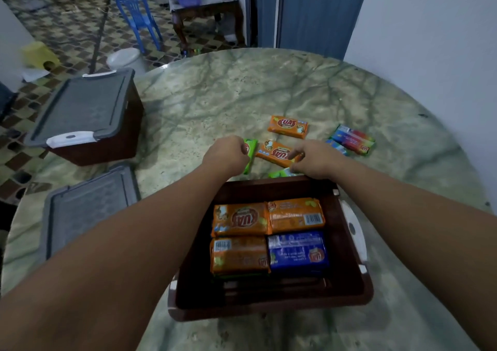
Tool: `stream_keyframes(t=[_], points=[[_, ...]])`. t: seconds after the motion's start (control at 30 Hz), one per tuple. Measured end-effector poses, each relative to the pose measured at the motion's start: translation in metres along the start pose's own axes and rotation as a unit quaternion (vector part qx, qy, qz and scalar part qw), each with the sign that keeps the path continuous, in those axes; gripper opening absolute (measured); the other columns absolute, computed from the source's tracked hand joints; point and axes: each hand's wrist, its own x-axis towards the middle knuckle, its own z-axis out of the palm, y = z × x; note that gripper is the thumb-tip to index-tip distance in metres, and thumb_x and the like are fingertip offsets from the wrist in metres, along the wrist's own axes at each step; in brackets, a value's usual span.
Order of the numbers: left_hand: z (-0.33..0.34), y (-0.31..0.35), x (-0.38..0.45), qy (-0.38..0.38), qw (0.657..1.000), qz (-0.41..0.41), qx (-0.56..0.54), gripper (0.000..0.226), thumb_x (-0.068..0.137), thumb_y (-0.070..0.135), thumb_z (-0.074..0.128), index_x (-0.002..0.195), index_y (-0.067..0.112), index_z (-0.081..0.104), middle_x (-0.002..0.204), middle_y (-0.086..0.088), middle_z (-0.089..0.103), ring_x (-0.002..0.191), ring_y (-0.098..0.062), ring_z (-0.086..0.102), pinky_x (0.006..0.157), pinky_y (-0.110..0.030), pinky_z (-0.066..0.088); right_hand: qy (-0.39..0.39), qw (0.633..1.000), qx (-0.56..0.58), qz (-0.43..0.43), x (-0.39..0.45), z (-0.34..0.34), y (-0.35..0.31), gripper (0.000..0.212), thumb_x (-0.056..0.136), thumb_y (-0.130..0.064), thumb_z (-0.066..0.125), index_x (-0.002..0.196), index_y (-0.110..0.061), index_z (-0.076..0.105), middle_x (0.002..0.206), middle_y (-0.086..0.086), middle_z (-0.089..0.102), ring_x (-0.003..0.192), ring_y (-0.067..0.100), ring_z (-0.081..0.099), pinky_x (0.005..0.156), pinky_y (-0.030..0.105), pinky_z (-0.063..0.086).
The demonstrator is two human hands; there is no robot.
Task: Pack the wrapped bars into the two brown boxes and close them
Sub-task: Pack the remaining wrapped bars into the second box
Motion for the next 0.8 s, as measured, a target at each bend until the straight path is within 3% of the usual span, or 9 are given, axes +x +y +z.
stream_keyframes(t=[0.13,0.27,0.37,0.47,0.53,0.63,0.8], points=[[0.016,-0.003,0.025,-0.021,0.999,-0.016,0.037,0.012,0.088,0.022,0.069,0.097,0.014,0.071,0.104,-0.009,0.069,0.093,-0.028,0.064,0.074,-0.037,0.054,-0.097,0.993,-0.058,-0.022,0.025,-0.004,-0.008,0.060,0.081,-0.031,0.087,0.137,-0.029,0.064,0.139,0.005,0.062,0.122,0.026,0.059,0.102,0.035,0.049],[0.029,-0.006,0.045,-0.007,0.997,-0.060,0.046,0.042,0.089,0.040,0.069,0.117,0.012,0.057,0.113,-0.014,0.062,0.105,-0.033,0.059,0.073,-0.037,0.045,-0.097,0.992,-0.071,-0.038,0.041,0.001,-0.014,0.068,0.076,-0.038,0.090,0.138,-0.029,0.063,0.141,0.004,0.060,0.123,0.025,0.058,0.096,0.032,0.048],[0.036,-0.006,0.055,-0.009,0.995,-0.091,0.029,0.054,0.088,0.045,0.071,0.123,0.011,0.049,0.117,-0.016,0.060,0.109,-0.035,0.059,0.081,-0.040,0.049,-0.083,0.991,-0.098,-0.031,0.044,0.007,-0.015,0.055,0.077,-0.046,0.087,0.123,-0.021,0.068,0.126,0.004,0.065,0.107,0.023,0.059,0.085,0.031,0.047],[0.043,-0.003,0.058,-0.020,0.994,-0.111,0.007,0.062,0.083,0.042,0.077,0.126,0.011,0.045,0.120,-0.015,0.059,0.111,-0.035,0.058,0.087,-0.042,0.050,-0.067,0.992,-0.111,-0.002,0.046,0.014,-0.014,0.054,0.076,-0.054,0.085,0.103,-0.016,0.057,0.108,0.004,0.065,0.095,0.024,0.058,0.077,0.033,0.047],[0.048,-0.002,0.059,-0.026,0.991,-0.133,0.014,0.066,0.082,0.038,0.077,0.131,0.013,0.040,0.128,-0.018,0.052,0.118,-0.036,0.053,0.090,-0.043,0.048,-0.063,0.991,-0.119,0.014,0.045,0.018,-0.014,0.063,0.073,-0.058,0.085,0.109,-0.017,0.055,0.114,0.007,0.065,0.099,0.027,0.060,0.079,0.036,0.048],[0.051,-0.002,0.061,-0.037,0.985,-0.168,0.008,0.071,0.083,0.031,0.077,0.137,0.011,0.035,0.134,-0.021,0.047,0.124,-0.037,0.048,0.098,-0.043,0.047,-0.064,0.989,-0.132,0.032,0.043,0.019,-0.016,0.082,0.074,-0.061,0.083,0.134,-0.015,0.052,0.130,0.009,0.062,0.116,0.031,0.061,0.093,0.041,0.051],[0.043,-0.001,0.058,-0.073,0.980,-0.183,0.006,0.086,0.071,0.037,0.087,0.137,0.010,0.040,0.132,-0.017,0.049,0.121,-0.034,0.052,0.096,-0.040,0.050,-0.085,0.982,-0.158,0.054,0.041,0.019,-0.020,0.077,0.077,-0.069,0.076,0.129,-0.014,0.060,0.121,0.007,0.064,0.111,0.028,0.062,0.089,0.039,0.050]])
